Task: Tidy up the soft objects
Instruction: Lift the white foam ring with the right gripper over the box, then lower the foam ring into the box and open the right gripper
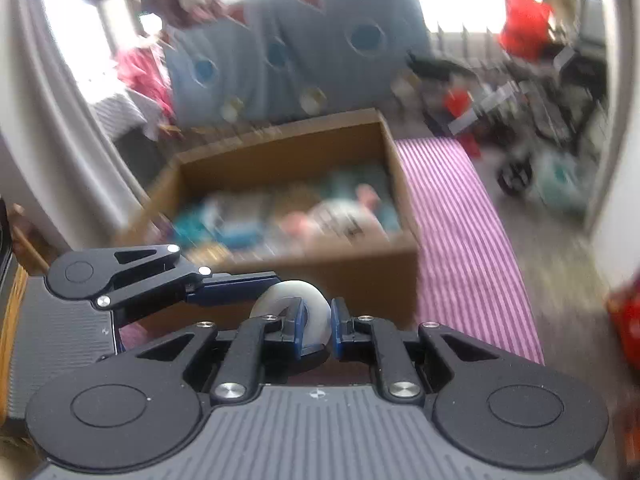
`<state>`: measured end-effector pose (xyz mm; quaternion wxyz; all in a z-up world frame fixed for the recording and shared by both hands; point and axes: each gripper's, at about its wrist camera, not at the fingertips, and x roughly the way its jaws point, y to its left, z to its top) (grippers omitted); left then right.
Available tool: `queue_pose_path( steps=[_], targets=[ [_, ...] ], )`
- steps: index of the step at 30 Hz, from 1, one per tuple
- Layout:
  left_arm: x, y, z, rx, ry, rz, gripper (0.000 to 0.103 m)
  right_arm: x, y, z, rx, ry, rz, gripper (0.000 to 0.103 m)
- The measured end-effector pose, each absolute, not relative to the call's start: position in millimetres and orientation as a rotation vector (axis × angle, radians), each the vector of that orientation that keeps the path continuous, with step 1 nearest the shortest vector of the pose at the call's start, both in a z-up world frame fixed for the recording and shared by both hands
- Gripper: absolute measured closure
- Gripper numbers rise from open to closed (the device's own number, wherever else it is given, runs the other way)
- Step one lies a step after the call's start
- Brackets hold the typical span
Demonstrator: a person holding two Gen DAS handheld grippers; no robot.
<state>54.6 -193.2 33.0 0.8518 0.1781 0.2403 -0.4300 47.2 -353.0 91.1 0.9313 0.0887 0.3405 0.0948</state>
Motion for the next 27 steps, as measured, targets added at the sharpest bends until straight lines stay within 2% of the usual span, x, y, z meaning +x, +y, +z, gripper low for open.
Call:
queue_pose_path(
  steps=[6,10,17,19,24,27],
  targets=[
    [69.4,-153.2,83.8,0.374,0.396,-0.761,0.054,93.9,-313.7,139.8,0.107,0.606,0.354,0.088],
    [110.0,-130.0,94.6,0.338,0.467,-0.723,0.054,152.2,-285.4,141.6,0.095,0.657,0.459,0.088],
    [211.8,-112.8,60.5,0.204,0.789,-0.679,0.054,256.7,-266.9,99.3,0.160,0.853,0.478,0.090],
    [230.1,-108.6,46.2,0.205,0.858,-0.640,0.054,260.5,-273.6,89.4,0.193,0.878,0.476,0.090],
    [241.6,-99.3,35.1,0.170,0.888,-0.635,0.050,256.4,-287.6,84.2,0.214,0.882,0.469,0.090],
    [241.6,-91.8,36.4,0.166,0.871,-0.631,0.041,250.4,-296.6,86.8,0.233,0.877,0.463,0.089]
  ],
)
